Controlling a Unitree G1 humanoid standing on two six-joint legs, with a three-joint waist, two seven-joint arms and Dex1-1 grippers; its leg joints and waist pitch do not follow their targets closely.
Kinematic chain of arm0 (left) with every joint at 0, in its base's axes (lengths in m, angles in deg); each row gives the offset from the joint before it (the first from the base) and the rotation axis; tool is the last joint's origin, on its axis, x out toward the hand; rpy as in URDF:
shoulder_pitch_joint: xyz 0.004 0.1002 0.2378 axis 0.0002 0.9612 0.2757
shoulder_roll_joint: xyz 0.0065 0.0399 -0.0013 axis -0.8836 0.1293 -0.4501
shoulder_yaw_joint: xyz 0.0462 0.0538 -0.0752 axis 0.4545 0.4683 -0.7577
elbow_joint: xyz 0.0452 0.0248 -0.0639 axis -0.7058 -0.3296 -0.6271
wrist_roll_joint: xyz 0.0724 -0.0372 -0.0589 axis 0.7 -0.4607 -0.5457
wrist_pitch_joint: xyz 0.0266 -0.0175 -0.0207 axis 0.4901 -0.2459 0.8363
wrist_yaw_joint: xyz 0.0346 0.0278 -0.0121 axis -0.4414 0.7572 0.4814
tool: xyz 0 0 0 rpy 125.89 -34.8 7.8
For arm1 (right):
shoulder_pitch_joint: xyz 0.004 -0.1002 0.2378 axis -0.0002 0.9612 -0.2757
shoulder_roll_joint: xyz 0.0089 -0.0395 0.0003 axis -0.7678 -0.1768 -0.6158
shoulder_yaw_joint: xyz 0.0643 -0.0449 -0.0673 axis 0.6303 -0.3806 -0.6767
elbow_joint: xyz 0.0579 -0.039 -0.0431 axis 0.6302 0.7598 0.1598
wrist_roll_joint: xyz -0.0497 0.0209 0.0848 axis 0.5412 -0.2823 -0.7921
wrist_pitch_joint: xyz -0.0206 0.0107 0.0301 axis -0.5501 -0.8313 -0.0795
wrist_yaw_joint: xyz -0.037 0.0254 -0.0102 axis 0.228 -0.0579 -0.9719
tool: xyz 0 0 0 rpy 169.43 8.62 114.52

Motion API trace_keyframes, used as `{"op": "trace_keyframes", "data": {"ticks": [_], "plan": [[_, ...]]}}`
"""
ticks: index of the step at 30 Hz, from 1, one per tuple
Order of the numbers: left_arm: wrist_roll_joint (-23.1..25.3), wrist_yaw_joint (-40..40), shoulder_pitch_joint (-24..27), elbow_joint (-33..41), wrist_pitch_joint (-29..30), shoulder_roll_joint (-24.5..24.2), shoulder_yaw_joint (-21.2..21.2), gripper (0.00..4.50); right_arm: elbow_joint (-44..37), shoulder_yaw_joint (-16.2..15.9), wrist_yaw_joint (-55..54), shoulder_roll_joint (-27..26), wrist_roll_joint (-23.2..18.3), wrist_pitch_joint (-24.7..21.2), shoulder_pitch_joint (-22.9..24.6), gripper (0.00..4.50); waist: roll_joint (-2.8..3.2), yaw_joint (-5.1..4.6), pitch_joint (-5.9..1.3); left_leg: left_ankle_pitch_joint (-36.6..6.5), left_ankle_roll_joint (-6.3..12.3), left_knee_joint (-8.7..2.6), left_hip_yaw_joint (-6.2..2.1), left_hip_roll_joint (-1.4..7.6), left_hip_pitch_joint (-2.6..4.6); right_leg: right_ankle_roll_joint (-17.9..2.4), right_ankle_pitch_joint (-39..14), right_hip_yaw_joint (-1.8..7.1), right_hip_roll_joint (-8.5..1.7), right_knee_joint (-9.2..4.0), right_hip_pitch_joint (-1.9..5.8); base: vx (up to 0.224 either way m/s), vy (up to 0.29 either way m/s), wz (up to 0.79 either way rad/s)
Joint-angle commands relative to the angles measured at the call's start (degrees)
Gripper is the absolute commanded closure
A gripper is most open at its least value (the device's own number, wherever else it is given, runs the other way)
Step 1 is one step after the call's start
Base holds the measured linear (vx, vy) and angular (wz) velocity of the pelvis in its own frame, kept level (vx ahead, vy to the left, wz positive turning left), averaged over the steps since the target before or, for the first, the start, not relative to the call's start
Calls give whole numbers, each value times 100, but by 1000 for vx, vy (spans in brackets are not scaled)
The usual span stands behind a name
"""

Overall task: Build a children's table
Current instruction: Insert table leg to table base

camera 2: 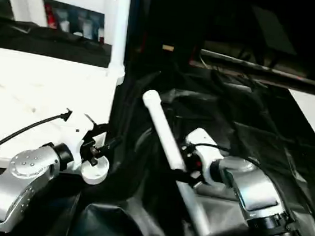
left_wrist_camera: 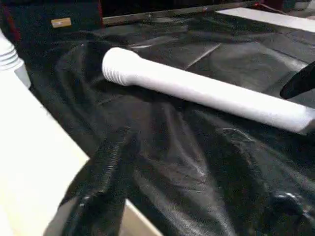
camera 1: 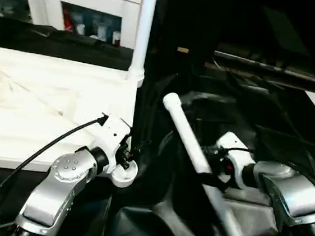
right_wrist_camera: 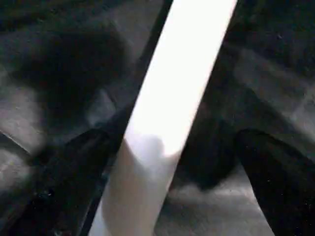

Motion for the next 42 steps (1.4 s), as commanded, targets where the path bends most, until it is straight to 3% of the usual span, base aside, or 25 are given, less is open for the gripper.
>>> {"op": "trace_keyframes", "data": {"ticks": [1, 9, 12, 13, 16, 23, 25, 31, 32, 33, 35, 36, 40, 42], "plan": [[29, 19, 28, 143, 72, -7, 110, 125, -101, 93, -78, 131, -106, -172, 31, 0, 28, 11, -278, -1327, -352, -530, -172, 344, 164, -843, -1367, 213, -422, -488, 84, 0, 0, 0], [41, 97, 29, 151, 48, -94, 184, 57, 79, 316, 2, 29, -240, -362, 77, 84, 24, 15, -296, -973, -239, -505, -149, 337, 159, -1003, -841, 207, -409, -439, 112, 0, 0, 0], [-48, 512, 40, 232, 69, -337, 366, 34, 416, 358, -3, 7, -321, -296, 107, 105, 38, 26, -286, -1076, -252, -510, -144, 334, 175, -1016, -1020, 205, -414, -458, 91, 0, 0, 0], [-41, 564, 46, 244, 60, -388, 391, 26, 463, 358, -14, 6, -323, -281, 113, 116, -5, 23, -285, -1090, -256, -508, -139, 334, 171, -1007, -1055, 201, -409, -461, 91, 0, 0, 0], [-111, 883, 85, 338, 100, -638, 467, 1, 693, 387, -62, 0, -311, -210, 142, 143, 25, 16, -272, -1223, -334, -529, -147, 342, 181, -983, -1252, 200, -419, -465, 76, 0, 0, 0], [-303, 1348, 46, 441, 167, -945, 516, 0, 1012, 500, -139, -46, -319, -74, 74, 202, 29, 15, -266, -1443, -421, -540, -147, 336, 189, -945, -1487, 203, -418, -481, 56, 0, 0, 0], [-261, 1342, 8, 376, 129, -972, 533, 0, 1092, 523, -176, -67, -332, -13, 60, 224, 81, 5, -272, -1496, -467, -547, -155, 332, 182, -934, -1440, 204, -409, -476, 64, 0, 0, 0], [-147, 1329, -85, 197, -25, -982, 550, 0, 1038, 609, -256, -75, -345, 37, 91, 276, 59, -7, -279, -1507, -465, -541, -156, 331, 183, -909, -1490, 207, -407, -483, 63, 0, 0, 0], [-162, 1322, -98, 193, -34, -985, 533, 0, 986, 673, -233, -59, -387, 38, 83, 282, 26, -14, -286, -1439, -447, -540, -153, 333, 171, -933, -1373, 201, -405, -473, 75, 0, 0, 0], [-177, 1320, -100, 194, -30, -982, 523, 0, 967, 706, -217, -52, -416, 41, 75, 288, 45, -7, -287, -1395, -430, -538, -154, 337, 177, -957, -1309, 202, -410, -462, 75, 0, 0, 0], [-171, 1255, -94, 209, -53, -966, 481, 0, 940, 856, -203, -42, -514, 37, 8, 293, -50, 3, -292, -1294, -374, -528, -146, 335, 162, -966, -1256, 199, -414, -456, 93, 0, 0, 0], [-186, 1235, -79, 236, -44, -965, 456, 0, 941, 943, -203, -51, -573, 23, -36, 297, -16, 14, -290, -1200, -340, -520, -140, 335, 167, -987, -1194, 205, -423, -449, 86, 0, 0, 0], [-266, 1201, -27, 300, -10, -936, 371, 0, 964, 1124, -213, -102, -700, -2, -121, 301, -17, 19, -301, -945, -265, -503, -126, 330, 164, -1060, -903, 195, -411, -420, 104, 0, 0, 0], [-399, 709, -176, 168, 69, -584, -61, 0, 1032, 1444, -232, -260, -931, 196, -305, 302, -8, 7, -305, -950, -277, -496, -124, 322, 153, -1134, -844, 191, -410, -411, 112, 0, 0, 0]]}}
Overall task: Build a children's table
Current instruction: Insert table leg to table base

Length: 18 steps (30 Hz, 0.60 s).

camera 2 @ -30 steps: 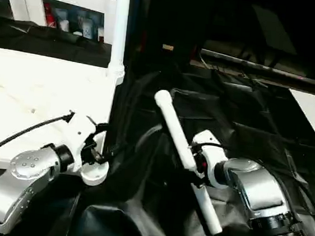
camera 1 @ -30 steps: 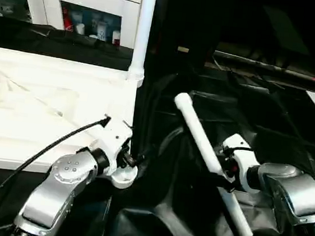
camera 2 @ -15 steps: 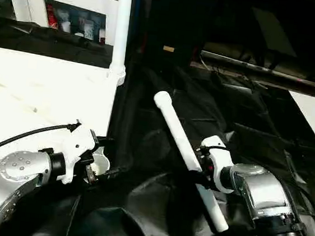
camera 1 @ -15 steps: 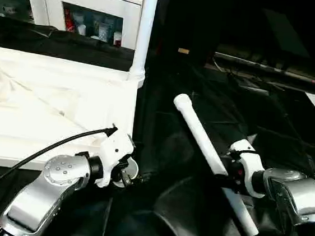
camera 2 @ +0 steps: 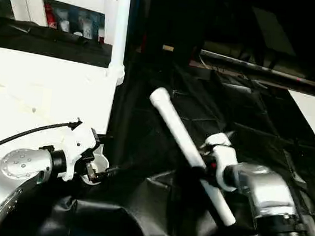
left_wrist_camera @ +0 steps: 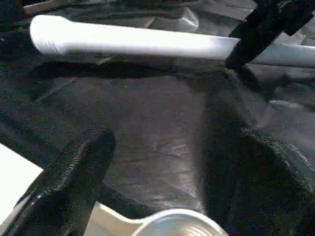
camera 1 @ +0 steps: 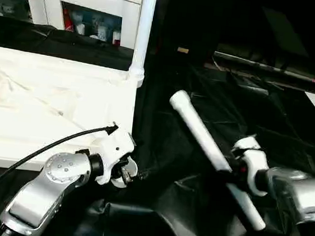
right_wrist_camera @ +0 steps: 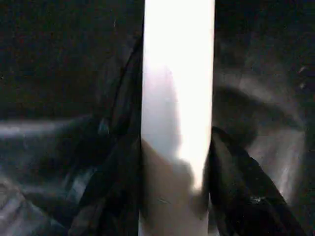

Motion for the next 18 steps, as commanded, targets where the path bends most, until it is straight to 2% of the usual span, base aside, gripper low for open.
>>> {"op": "trace_keyframes", "data": {"ticks": [1, 2, 4, 5, 6, 7, 8, 10, 11, 12, 13, 14, 15, 16, 18], "plan": [[-165, -554, -324, -176, 201, 350, -436, 0, -37, 428, -57, -106, -281, 199, -237, 303, 15, 6, -305, -967, -261, -493, -120, 329, 154, -1139, -838, 194, -417, -419, 128, 0, 0, 0], [-256, -827, -516, -320, 343, 544, -655, 0, -64, 630, -79, -271, -476, 257, -308, 303, 16, 8, -303, -1004, -271, -475, -107, 314, 169, -1182, -859, 200, -412, -422, 108, 0, 0, 0], [-575, -1124, -773, -460, 642, 859, -983, 0, -101, 811, -97, -432, -662, 285, -373, 303, 4, 19, -313, -956, -244, -470, -128, 307, 157, -1173, -907, 187, -424, -429, 133, 0, 0, 0], [-977, -1414, -1051, -587, 991, 1216, -1303, 0, -153, 972, -112, -607, -853, 352, -448, 303, -1, 20, -310, -936, -248, -468, -119, 308, 157, -1170, -921, 192, -432, -426, 136, 0, 0, 0], [-1583, -1648, -1421, -801, 1446, 1692, -1596, 0, -365, 992, 95, -819, -1092, 679, -481, 303, 8, 30, -317, -890, -259, -453, -115, 308, 168, -1214, -851, 189, -430, -417, 130, 0, 0, 0], [-1780, -1718, -1542, -872, 1592, 1845, -1684, 0, -440, 994, 171, -890, -1174, 796, -491, 303, 7, 37, -330, -883, -288, -432, -96, 302, 167, -1279, -780, 189, -443, -392, 135, 0, 0, 0], [-2218, -1858, -1897, -1178, 1643, 2243, -1820, 0, -663, 972, 364, -1115, -1425, 863, -508, 303, -15, 87, -338, -839, -220, -424, -105, 299, 157, -1341, -680, 184, -445, -409, 144, 0, 0, 0], [-2303, -1891, -2025, -1317, 1647, 2371, -1833, 0, -751, 924, 446, -1177, -1484, 860, -496, 304, -32, 105, -347, -592, -90, -447, -130, 328, 150, -1276, -397, 171, -428, -387, 164, 0, 0, 0], [-2350, -1970, -2365, -1714, 1612, 2676, -1907, 0, -917, 768, 580, -1324, -1537, 864, -475, 304, -37, 117, -342, -514, -60, -448, -120, 321, 143, -1265, -316, 172, -422, -386, 174, 0, 0, 0], [-2350, -1976, -2390, -1742, 1611, 2696, -1913, 0, -928, 757, 589, -1334, -1539, 866, -474, 304, -9, 155, -357, -374, -12, -428, -109, 312, 168, -1256, -122, 178, -415, -386, 167, 0, 0, 0], [-2353, -1989, -2490, -1861, 1606, 2775, -1946, 0, -968, 711, 615, -1377, -1541, 881, -470, 304, -23, 174, -353, -290, 22, -438, -114, 315, 153, -1235, -28, 179, -426, -386, 188, 0, 0, 0], [-2368, -1995, -2616, -1994, 1616, 2873, -1989, 0, -1010, 663, 607, -1444, -1568, 875, -470, 304, -6, 180, -353, -311, 9, -440, -117, 313, 156, -1224, -36, 178, -429, -386, 187, 0, 0, 0], [-2368, -1995, -2616, -1994, 1616, 2873, -1989, 0, -1010, 663, 607, -1444, -1568, 875, -470, 304, -14, 186, -353, -335, -2, -443, -121, 317, 159, -1223, -65, 176, -440, -391, 195, 0, 0, 0], [-2501, -1988, -2790, -2132, 1691, 3033, -2083, 0, -1079, 579, 578, -1535, -1605, 884, -461, 304, 52, 195, -345, -402, -52, -451, -123, 312, 162, -1220, -152, 179, -439, -391, 191, 0, 0, 0], [-2601, -1996, -2874, -2161, 1777, 3112, -2153, 0, -1104, 541, 563, -1573, -1618, 899, -452, 304, 15, 185, -341, -531, -117, -462, -131, 323, 162, -1217, -287, 175, -445, -413, 196, 0, 0, 0]]}}
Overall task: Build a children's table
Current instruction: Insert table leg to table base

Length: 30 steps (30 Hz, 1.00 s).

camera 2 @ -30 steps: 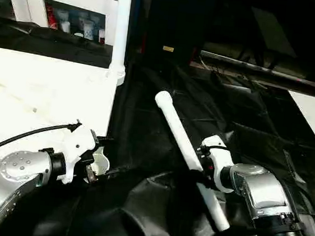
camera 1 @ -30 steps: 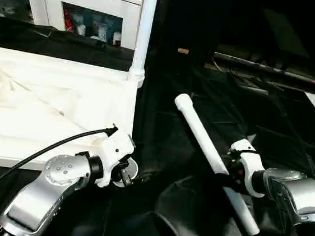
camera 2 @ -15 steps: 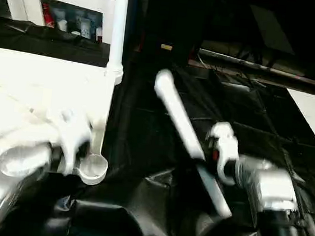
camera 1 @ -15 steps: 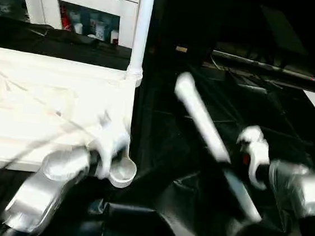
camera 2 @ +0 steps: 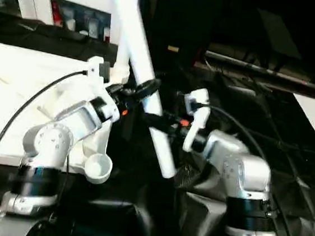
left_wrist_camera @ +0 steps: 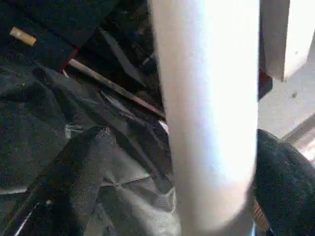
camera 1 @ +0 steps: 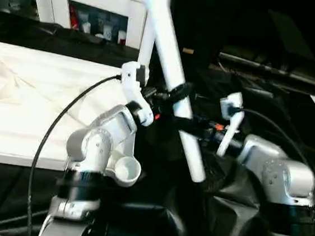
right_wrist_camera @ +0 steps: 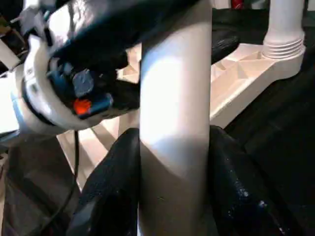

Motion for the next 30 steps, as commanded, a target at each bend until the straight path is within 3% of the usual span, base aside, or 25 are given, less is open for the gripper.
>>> {"op": "trace_keyframes", "data": {"ticks": [1, 8, 9, 12, 15, 23, 24, 25, 28, 30], "plan": [[-184, -62, -212, -70, 158, 152, -12, 0, -180, -8, -35, -3, -100, 127, 33, 304, 77, 9, -352, -627, -177, -466, -136, 321, 182, -1196, -364, 181, -447, -415, 189, 0, 0, 0], [-322, -311, -380, -252, 214, 127, -202, 0, -164, -35, -161, -67, -56, 212, 23, 304, 83, 1, -342, -742, -278, -490, -154, 318, 175, -1077, -412, 183, -441, -426, 197, 0, 0, 0], [-322, -311, -380, -252, 214, 127, -202, 27, -164, -35, -161, -67, -56, 212, 23, 304, 87, 1, -345, -734, -282, -491, -156, 321, 174, -1078, -395, 182, -442, -420, 201, 0, 0, 0], [-313, -386, -395, -253, 277, 76, -248, 38, -88, -22, -219, -73, -52, 263, -20, 304, 89, 6, -345, -690, -273, -488, -154, 318, 174, -1091, -322, 184, -443, -418, 201, 0, 0, 0], [-325, -447, -381, -222, 235, 45, -254, 78, -42, -17, -266, -90, -61, 299, -60, 304, 92, 7, -338, -766, -296, -500, -156, 325, 180, -1069, -439, 181, -444, -428, 190, 0, 0, 0], [-252, -519, -388, -232, 116, 29, -282, 126, 17, -43, -327, -108, -17, 365, -87, 304, 97, 3, -329, -857, -354, -515, -160, 324, 174, -1019, -531, 187, -449, -443, 185, 0, 0, 0], [-298, -502, -389, -219, 124, 27, -303, 126, 5, -69, -352, -118, -21, 382, -74, 304, 119, 4, -331, -843, -357, -516, -162, 324, 177, -1020, -506, 187, -448, -437, 184, 0, 0, 0], [-298, -502, -389, -219, 124, 27, -303, 161, 5, -69, -352, -118, -21, 382, -74, 304, 107, -1, -332, -818, -352, -515, -162, 324, 172, -1021, -449, 186, -442, -433, 187, 0, 0, 0], [-333, -508, -404, -214, 106, 24, -331, 164, -15, -111, -391, -113, 38, 469, -47, 304, 116, -1, -330, -809, -339, -512, -156, 321, 174, -1035, -430, 188, -446, -437, 185, 0, 0, 0], [-322, -523, -434, -225, 73, 6, -332, 201, -4, -5, -406, -145, -113, 317, -50, 234, 123, -3, -325, -847, -349, -520, -156, 321, 174, -1046, -457, 189, -442, -442, 186, 0, 0, 0]]}}
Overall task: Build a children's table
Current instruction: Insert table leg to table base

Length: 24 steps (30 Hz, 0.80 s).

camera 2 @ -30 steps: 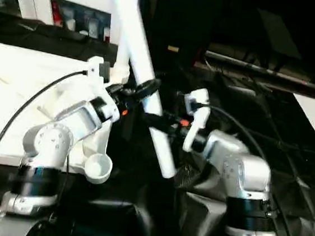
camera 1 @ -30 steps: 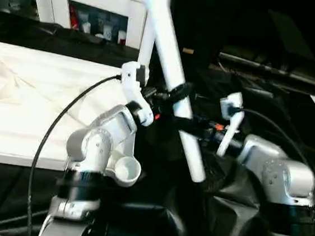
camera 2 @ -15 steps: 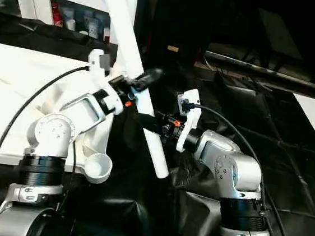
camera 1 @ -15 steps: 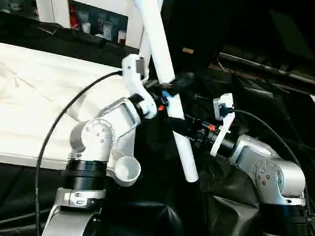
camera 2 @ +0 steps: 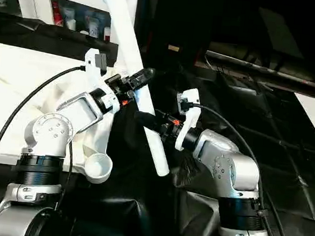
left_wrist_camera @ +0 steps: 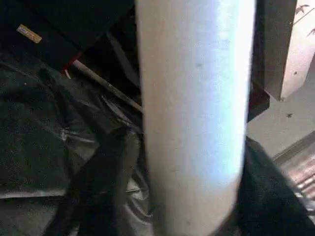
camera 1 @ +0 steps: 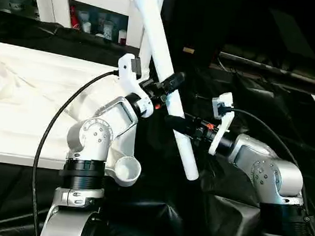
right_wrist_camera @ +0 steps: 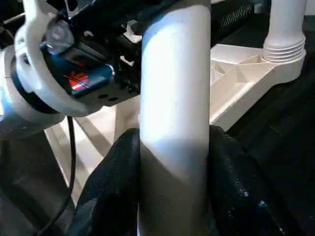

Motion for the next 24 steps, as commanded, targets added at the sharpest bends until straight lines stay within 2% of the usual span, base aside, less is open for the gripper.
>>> {"op": "trace_keyframes", "data": {"ticks": [1, 5, 9, 12, 14, 15, 16, 17, 18, 20, 21, 22, 24], "plan": [[22, -93, -133, -22, -50, -10, 6, 201, -64, 240, -30, -2, -240, -46, -34, 234, 94, -2, -345, -882, -334, -510, -155, 323, 173, -1045, -488, 192, -445, -436, 186, 0, 0, 0], [24, 22, -162, 7, 31, -128, 61, 232, -160, 332, -37, -30, -358, -37, -33, 201, 104, -1, -355, -806, -311, -507, -155, 319, 174, -1027, -397, 191, -436, -424, 187, 0, 0, 0], [114, 218, -306, -63, 131, -548, 105, 266, -427, 391, 257, 192, -598, -172, 78, 159, 104, 18, -358, -692, -263, -507, -150, 311, 189, -979, -281, 185, -417, -412, 192, 0, 0, 0], [94, 343, -421, -144, 219, -771, 103, 270, -614, 408, 484, 381, -767, -265, 162, 145, 109, 36, -354, -607, -242, -504, -146, 309, 185, -978, -207, 184, -429, -405, 200, 0, 0, 0], [146, 719, -498, -111, 388, -1107, 336, 271, -664, 467, 519, 468, -656, 90, 109, 124, 128, 30, -362, -564, -249, -504, -141, 304, 189, -1019, -166, 179, -422, -393, 192, 0, 0, 0], [92, 1029, -562, 11, 615, -1345, 530, 271, -606, 676, 308, 410, -569, 443, -130, 113, 120, 31, -369, -531, -268, -496, -132, 302, 191, -1055, -153, 175, -427, -387, 187, 0, 0, 0], [36, 1108, -599, 48, 708, -1402, 566, 271, -568, 763, 205, 378, -544, 581, -244, 107, 120, 26, -374, -499, -297, -496, -125, 296, 193, -1084, -171, 176, -429, -368, 171, 0, 0, 0], [-171, 1243, -690, 129, 952, -1459, 570, 271, -467, 670, 187, 510, -185, 1061, -402, 103, 125, 19, -374, -506, -344, -494, -118, 299, 196, -1122, -185, 171, -423, -351, 168, 0, 0, 0], [-171, 1243, -690, 129, 952, -1459, 570, 271, -467, 670, 187, 510, -185, 1061, -402, 103, 127, 18, -370, -496, -384, -488, -118, 294, 194, -1144, -206, 167, -423, -346, 164, 0, 0, 0], [-515, 1664, -886, 264, 1473, -1658, 725, 271, -2, 41, 155, 1127, 1262, 2891, -718, 70, 155, 49, -368, -549, -459, -479, -103, 301, 209, -1171, -239, 166, -441, -346, 146, 0, 0, 0], [-540, 1784, -919, 282, 1559, -1727, 807, 271, 121, -146, 229, 1305, 1587, 3361, -774, 70, 139, 38, -361, -512, -527, -469, -81, 275, 211, -1162, -260, 163, -406, -352, 150, 0, 0, 0], [-542, 1799, -923, 281, 1568, -1735, 816, 271, 137, -162, 233, 1321, 1620, 3415, -782, 70, 126, 51, -339, -552, -480, -463, -65, 263, 186, -1160, -254, 190, -403, -361, 167, 0, 0, 0], [-572, 2166, -968, 272, 1797, -1941, 1067, 271, 533, -313, 178, 1489, 2115, 4438, -1060, 39, 80, 51, -346, -565, -353, -462, -74, 260, 168, -1136, -283, 193, -407, -361, 195, 0, 0, 0]]}}
